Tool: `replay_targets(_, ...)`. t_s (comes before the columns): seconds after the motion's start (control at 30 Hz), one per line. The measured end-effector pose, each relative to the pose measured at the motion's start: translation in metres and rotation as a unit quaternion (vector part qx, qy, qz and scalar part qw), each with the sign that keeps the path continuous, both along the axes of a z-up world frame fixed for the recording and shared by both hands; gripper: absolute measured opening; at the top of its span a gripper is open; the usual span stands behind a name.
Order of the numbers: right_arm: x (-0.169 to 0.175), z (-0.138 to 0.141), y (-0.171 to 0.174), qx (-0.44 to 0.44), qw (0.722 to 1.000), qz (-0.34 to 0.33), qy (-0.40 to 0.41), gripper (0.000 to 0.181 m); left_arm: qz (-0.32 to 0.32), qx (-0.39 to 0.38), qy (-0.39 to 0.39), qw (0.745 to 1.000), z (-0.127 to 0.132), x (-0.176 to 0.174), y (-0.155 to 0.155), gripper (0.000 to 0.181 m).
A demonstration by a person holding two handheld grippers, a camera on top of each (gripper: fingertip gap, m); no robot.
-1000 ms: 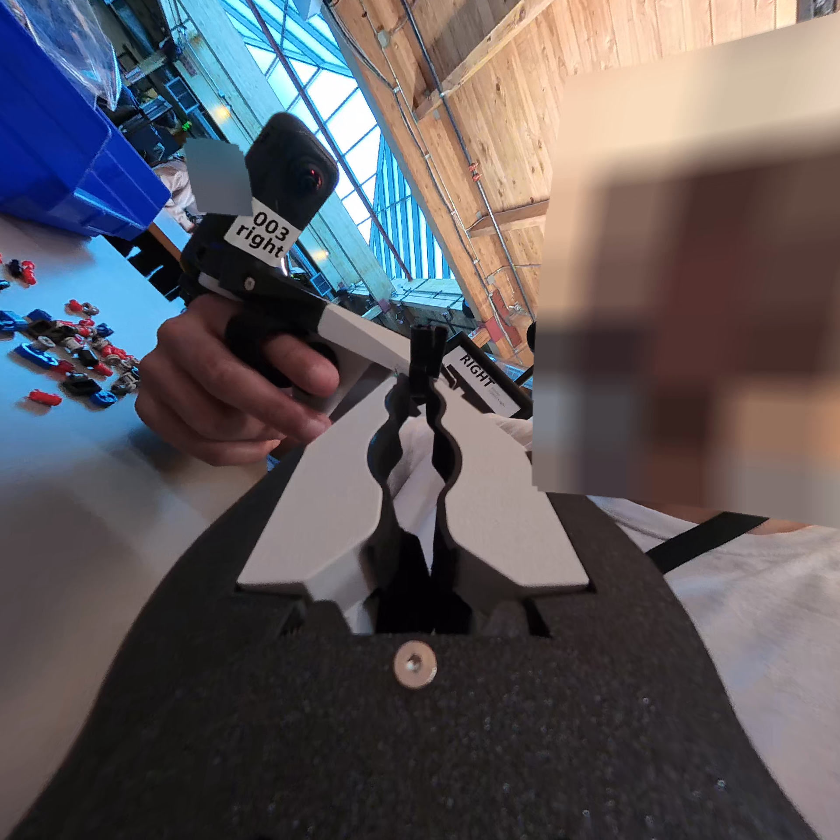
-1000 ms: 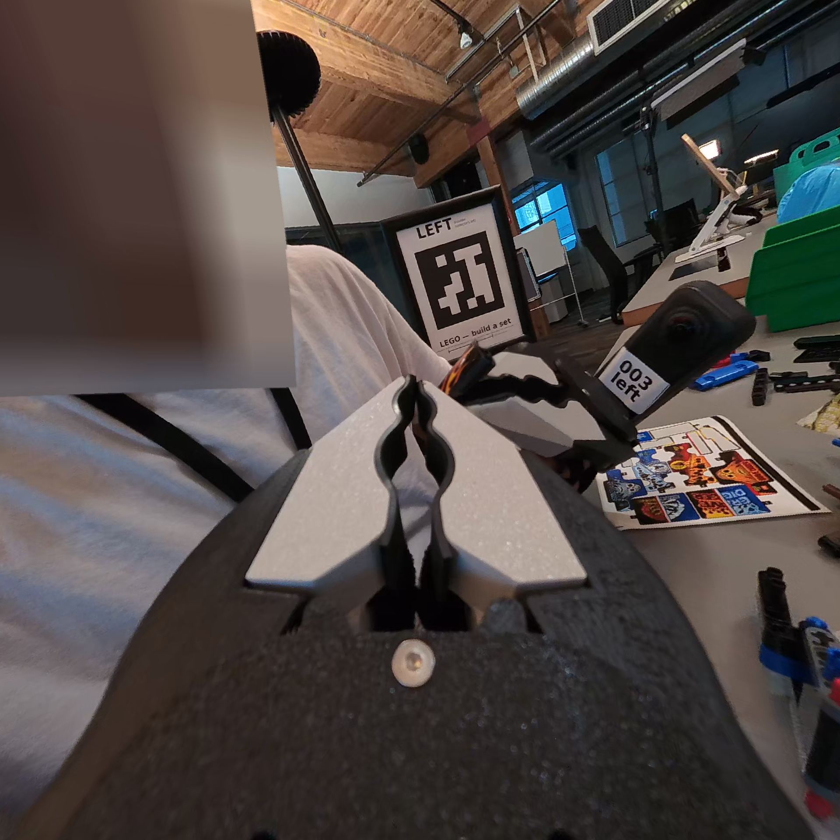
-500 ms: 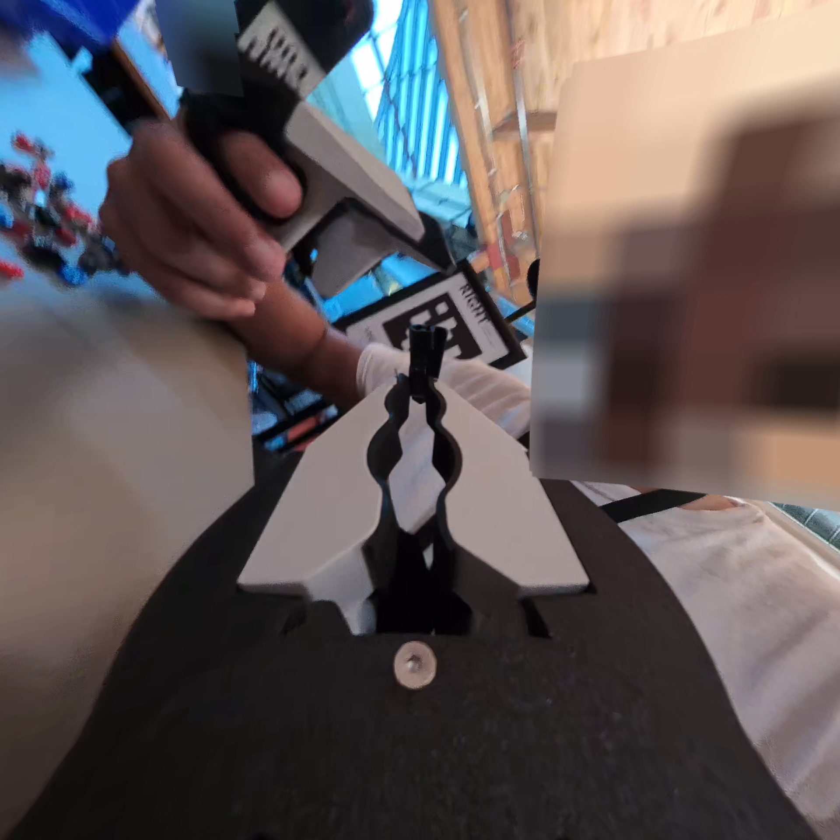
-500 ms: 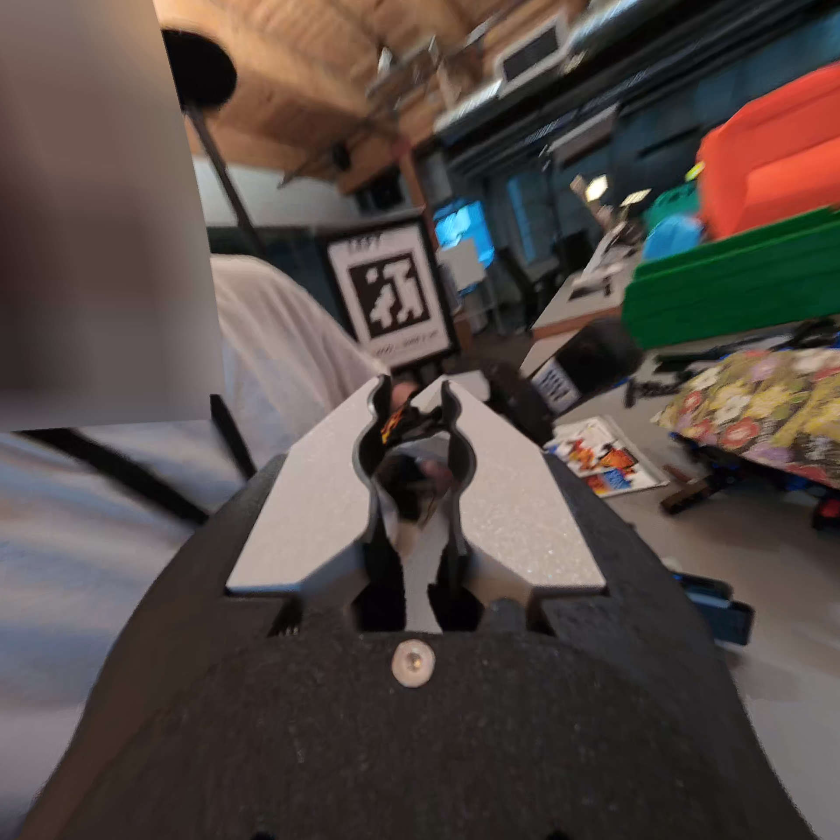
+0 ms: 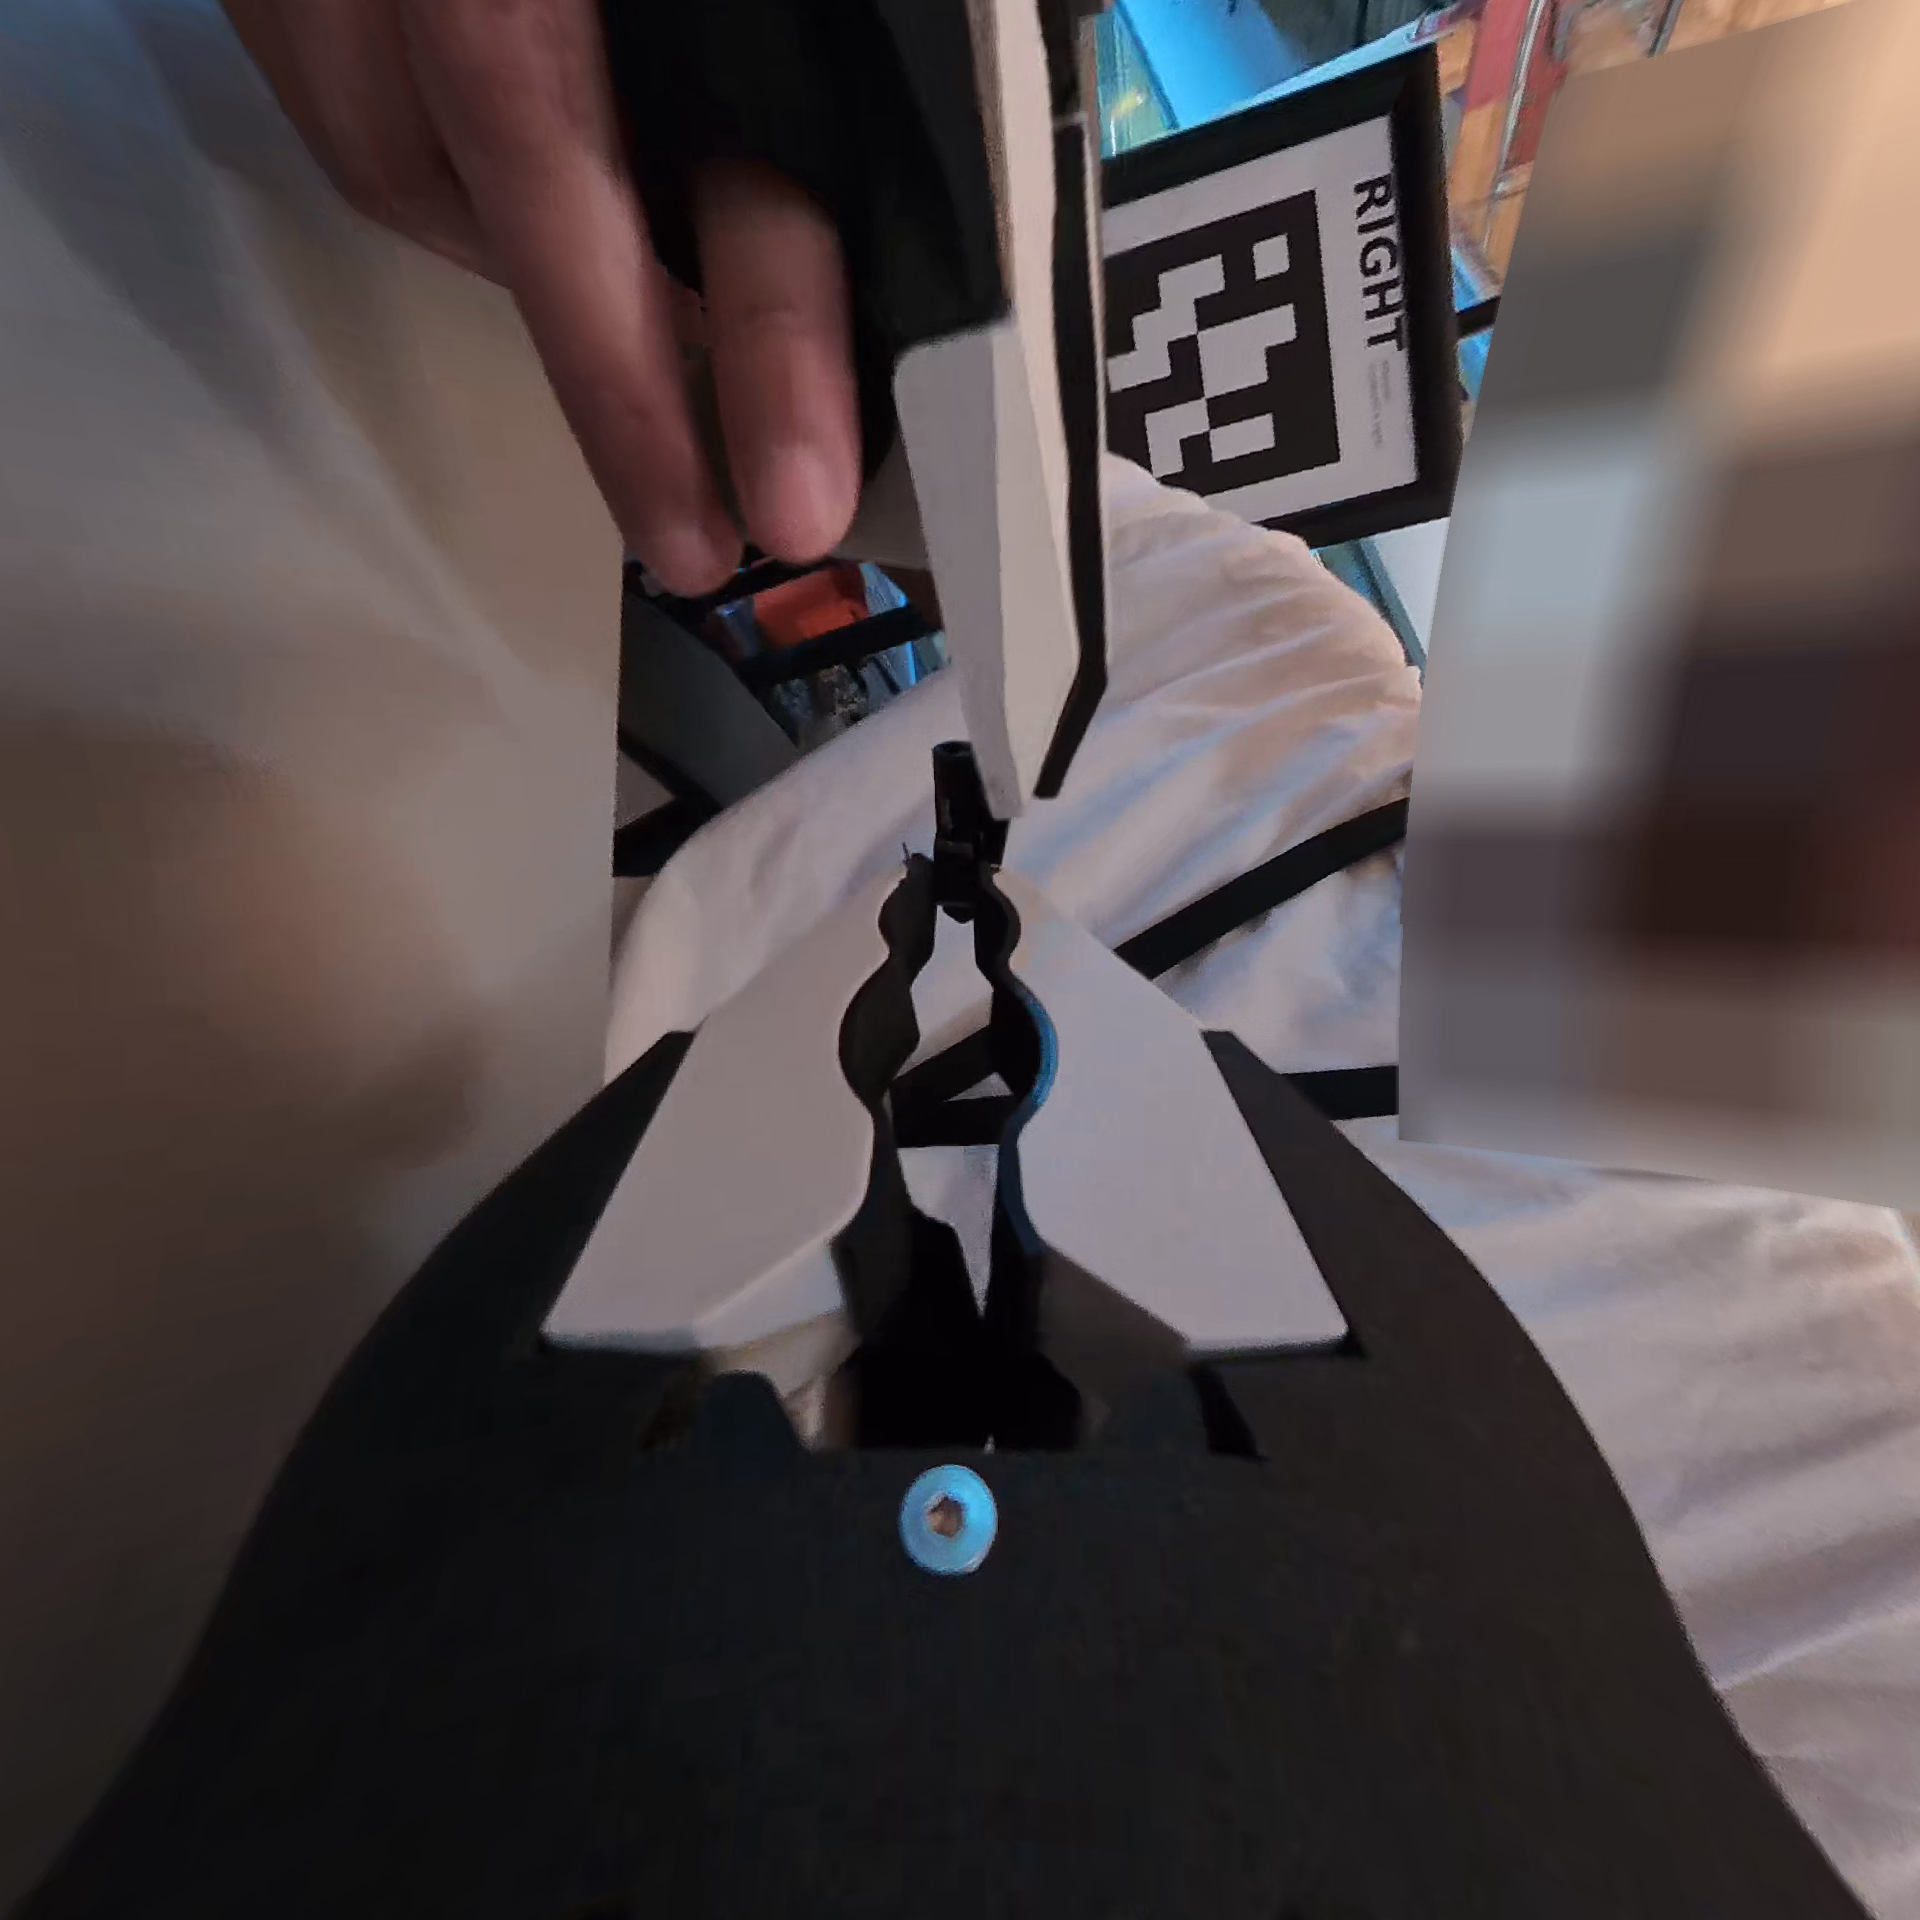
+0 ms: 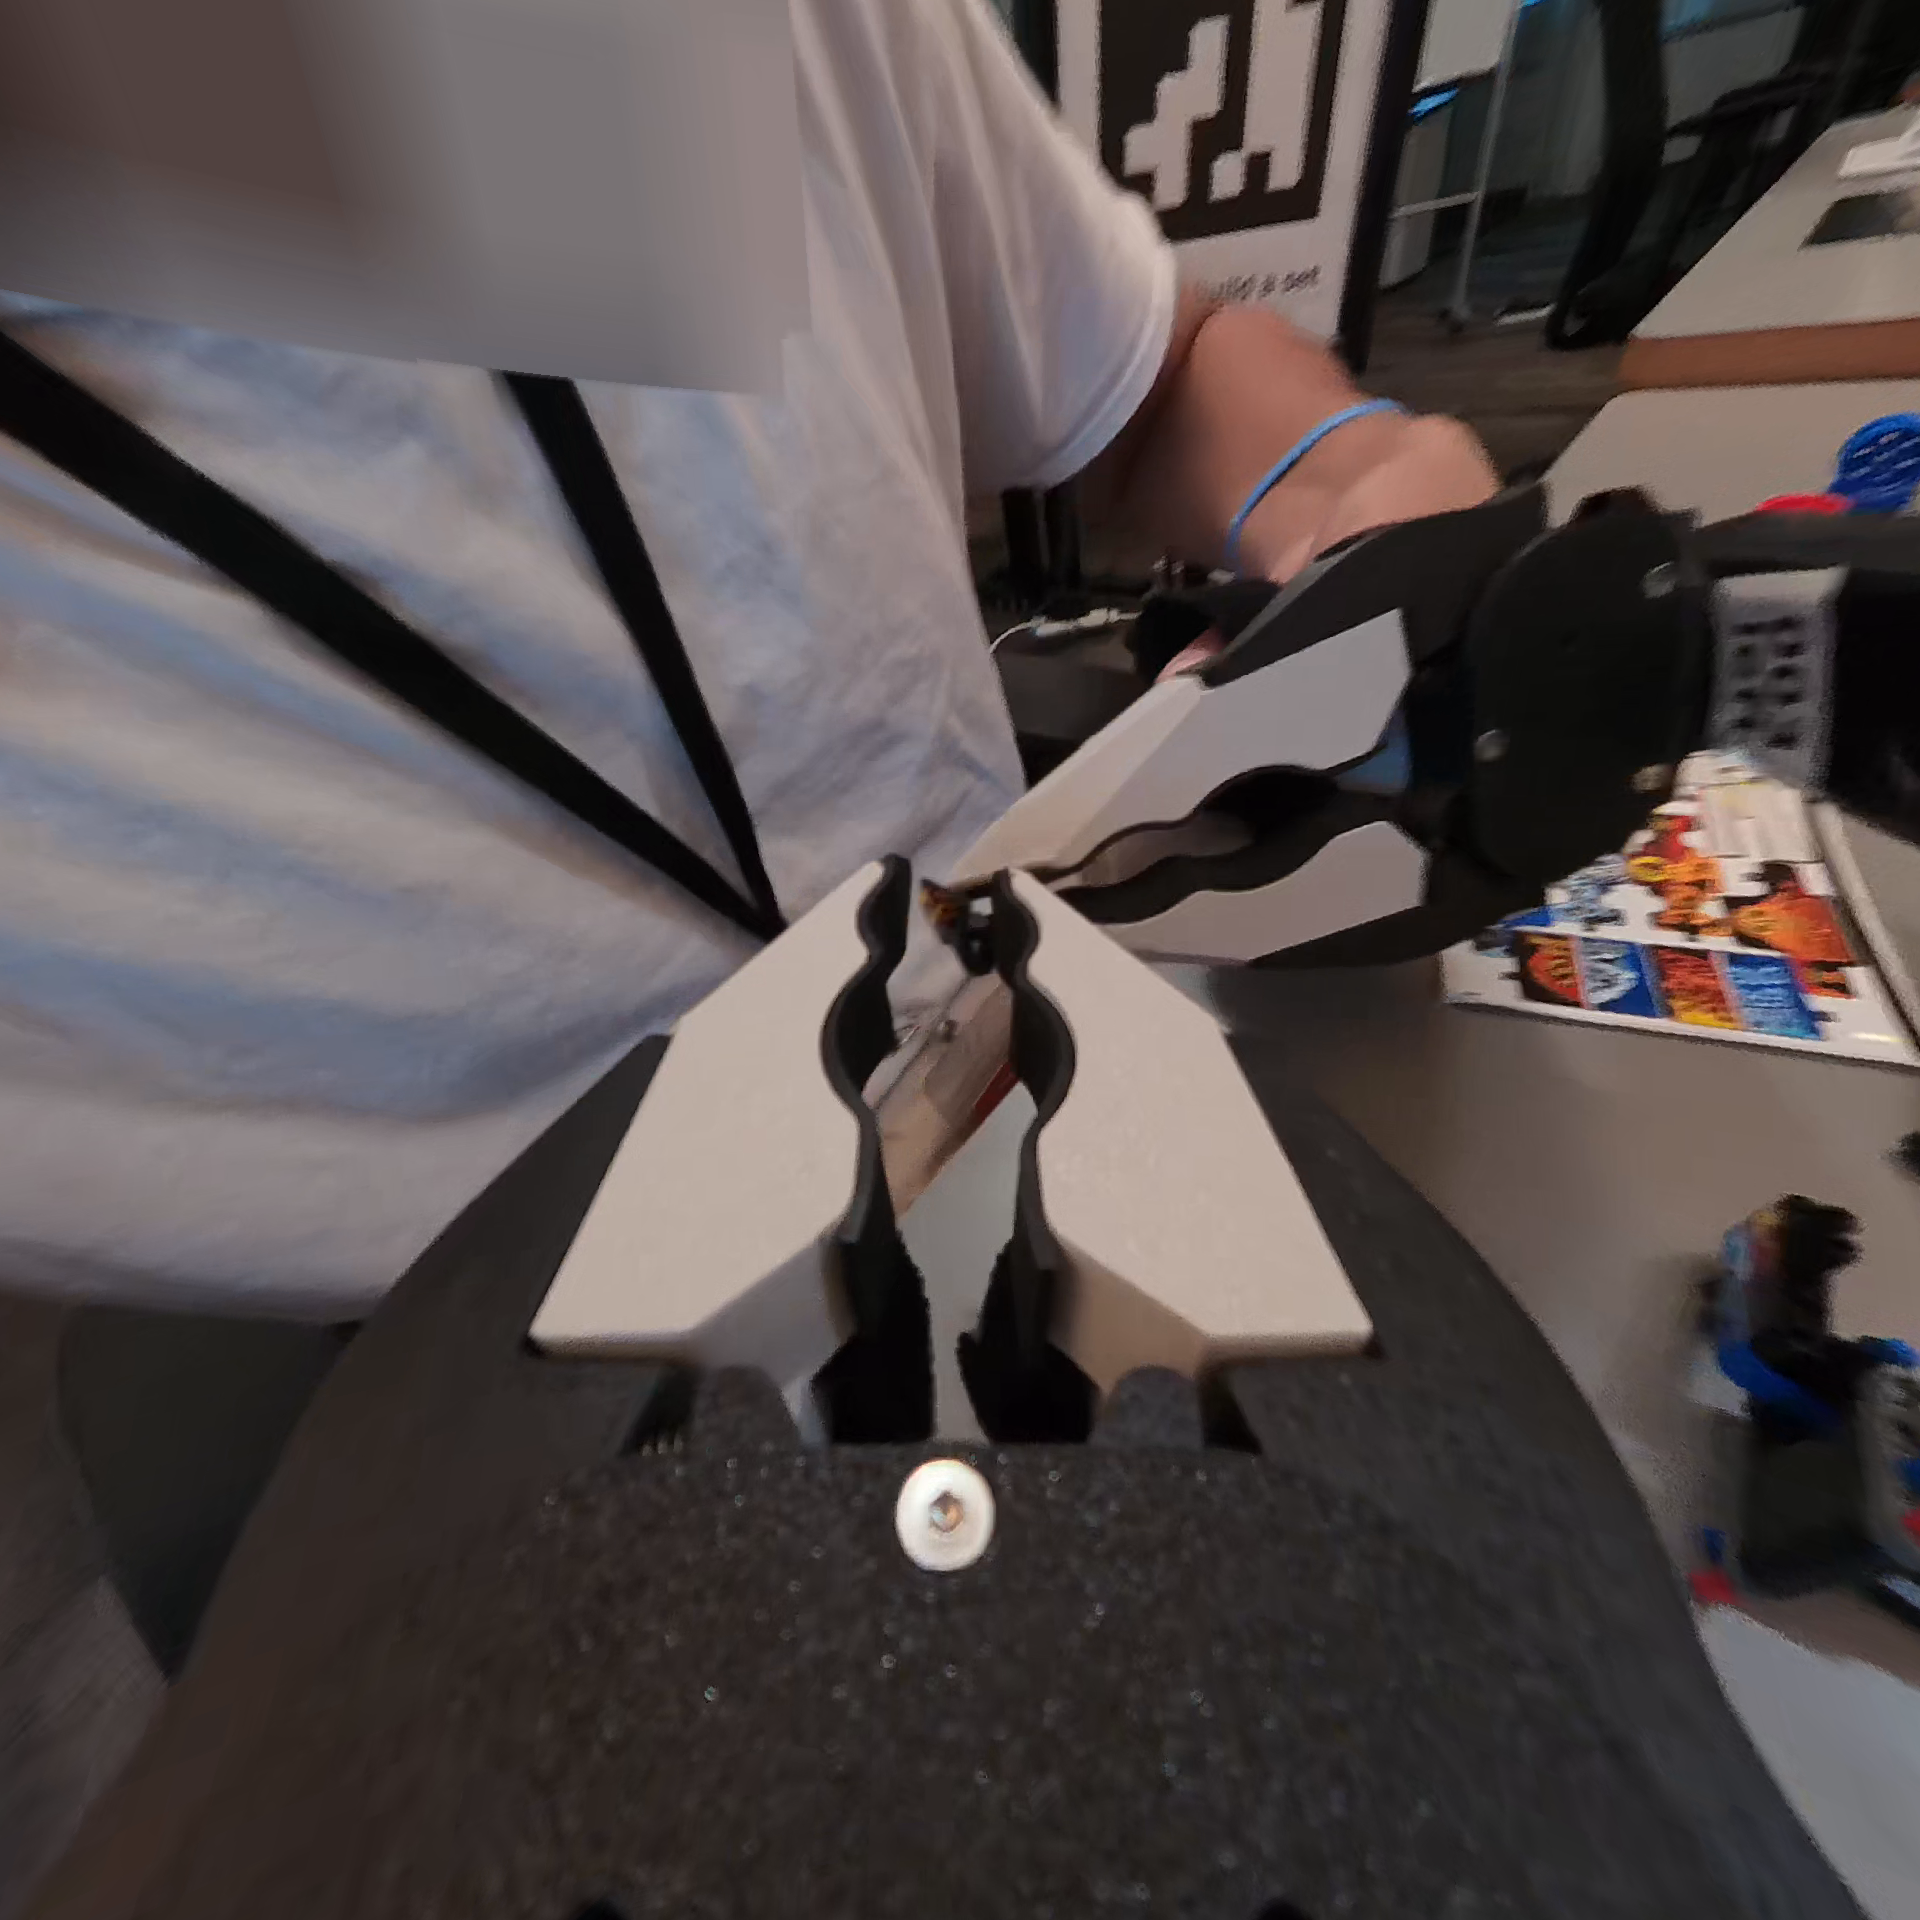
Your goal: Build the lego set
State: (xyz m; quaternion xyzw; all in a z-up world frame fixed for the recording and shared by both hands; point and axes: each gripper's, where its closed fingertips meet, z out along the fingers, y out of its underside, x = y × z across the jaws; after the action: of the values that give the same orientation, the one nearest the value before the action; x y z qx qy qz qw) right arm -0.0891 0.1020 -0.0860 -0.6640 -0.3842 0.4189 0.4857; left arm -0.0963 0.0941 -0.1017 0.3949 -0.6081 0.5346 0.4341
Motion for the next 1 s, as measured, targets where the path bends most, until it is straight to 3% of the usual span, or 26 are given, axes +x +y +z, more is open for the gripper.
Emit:
replay_targets(0.13,-0.003,-0.009,-0.003,0.01,1.0,0.006,-0.027,0.003,-0.013,0.01,0.01,1.0,-0.004,-0.003,0.0,0.004)
replay_targets(0.4,-0.002,-0.016,0.003,0.095,0.991,-0.027,-0.092,0.0,-0.011,0.005,0.029,1.0,-0.01,0.0,0.007,0.004)
replay_targets(0.53,0.006,-0.017,0.013,0.092,0.989,-0.061,-0.102,0.0,0.006,0.012,0.014,1.0,-0.012,0.01,0.018,0.005)
replay_targets(0.67,0.028,-0.017,0.031,0.011,0.993,-0.113,-0.037,0.0,0.067,0.017,-0.033,0.997,-0.011,0.033,0.038,0.005)
replay_targets(0.77,0.053,-0.011,0.046,-0.031,0.986,-0.163,0.022,0.0,0.11,-0.014,-0.072,0.991,0.006,0.047,0.057,0.017)
replay_targets(1.0,0.143,0.007,0.082,-0.117,0.916,-0.334,0.19,0.0,0.162,0.059,-0.279,0.945,0.025,0.065,0.095,0.024)
